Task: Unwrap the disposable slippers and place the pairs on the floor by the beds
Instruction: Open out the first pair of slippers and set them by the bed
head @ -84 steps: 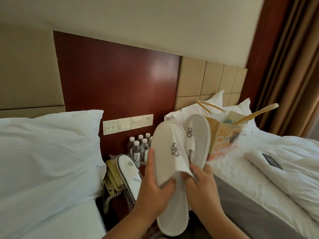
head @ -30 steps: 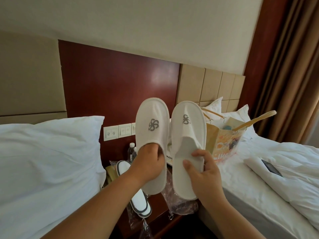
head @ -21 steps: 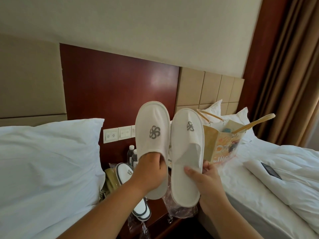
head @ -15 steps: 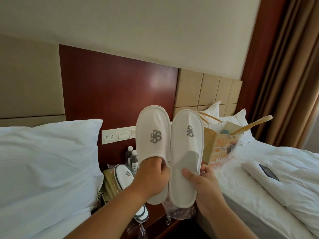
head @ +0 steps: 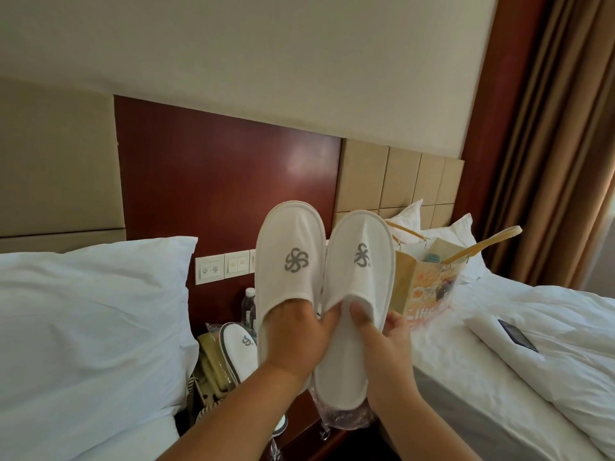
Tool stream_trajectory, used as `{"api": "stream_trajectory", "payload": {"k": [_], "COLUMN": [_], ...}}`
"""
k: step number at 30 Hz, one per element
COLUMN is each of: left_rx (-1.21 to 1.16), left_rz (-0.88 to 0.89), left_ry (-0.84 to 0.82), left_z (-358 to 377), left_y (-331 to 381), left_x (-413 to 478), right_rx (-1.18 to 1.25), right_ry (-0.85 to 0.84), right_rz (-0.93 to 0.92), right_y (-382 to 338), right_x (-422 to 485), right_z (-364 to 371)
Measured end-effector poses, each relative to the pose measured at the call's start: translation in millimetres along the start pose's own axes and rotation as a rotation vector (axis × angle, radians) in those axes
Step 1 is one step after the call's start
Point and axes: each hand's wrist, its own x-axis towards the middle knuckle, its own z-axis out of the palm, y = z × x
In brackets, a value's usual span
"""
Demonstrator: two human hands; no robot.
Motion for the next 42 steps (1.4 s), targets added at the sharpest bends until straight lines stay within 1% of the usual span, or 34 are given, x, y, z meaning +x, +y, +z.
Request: {"api": "stream_trajectory", "payload": {"k": [3, 5, 7, 10, 13, 15, 17, 19, 23, 25, 27, 29, 31, 34, 36, 39, 42], "left_rx": [0.034, 0.041, 0.043, 0.052, 0.009, -0.013, -0.04, -0.063, -0.053, -0.04, -0.009, -0.029, -0.036, -0.081, -0.108, -0.154, -0.2], "left_rz": [0.025, 0.015, 0.002, -0.007, 0.006, -0.023, -0.043, -0.027, -0.05, -0.075, -0.071, -0.038, -0.031, -0.043, -0.023, -0.009, -0.029], "left_ry": [0.009, -0.002, -0.015, -0.007, 0.015, 0.028, 0.053, 0.087, 0.122, 0.095, 0.067, 0.046, 0.057, 0.091, 0.103, 0.103, 0.103], "left_z": [2.3, 2.0, 1.2, -3.4, -5.2, -5.0, -4.1, -5.8, -10.8, -12.0, -12.4, -13.0, -14.7, -18.8, -21.5, -23.6, -25.7], "left_y": [6.0, 4.7, -0.8, -5.6, -0.6, 5.7, 9.7, 10.2, 8.6, 8.5, 9.9, 12.5, 13.9, 12.0, 9.6, 6.8, 1.5], "left_x": [-1.6, -2.8, -2.6, -0.1, -1.4, -3.5, -2.4, 2.0, 6.7, 6.1, 4.9, 4.1, 5.4, 11.5, 15.9, 17.1, 14.9], "right_rx": [-0.222, -0.299, -0.349, -0.36, -0.296, -0.272, -0.291, -0.315, -0.333, -0.383, -0.517, -0.636, -0.653, -0.607, -0.573, -0.522, -0.585], "right_ry": [0.078, 0.085, 0.078, 0.077, 0.102, 0.092, 0.089, 0.09, 0.079, 0.073, 0.074, 0.093, 0.117, 0.12, 0.102, 0.009, -0.065], "right_rz": [-0.145, -0.23, -0.257, -0.267, -0.234, -0.207, -0.22, -0.235, -0.23, -0.246, -0.29, -0.361, -0.414, -0.403, -0.379, -0.358, -0.344], "right_y": [-5.7, -6.1, -8.8, -12.0, -10.2, -6.7, -4.4, -6.1, -16.8, -22.8, -30.3, -39.4, -48.5, -54.4, -53.6, -51.0, -49.3], "right_x": [0.7, 4.9, 8.4, 11.8, 12.6, 11.4, 10.1, 9.1, 7.3, 6.3, 5.7, 7.0, 10.1, 14.1, 15.5, 17.8, 19.3], "right_z": [1.7, -1.1, -4.9, -11.5, -10.5, -6.1, -3.4, -3.4, -2.2, -0.3, 1.9, 2.6, 1.3, -1.3, -2.7, -4.7, -7.8]}}
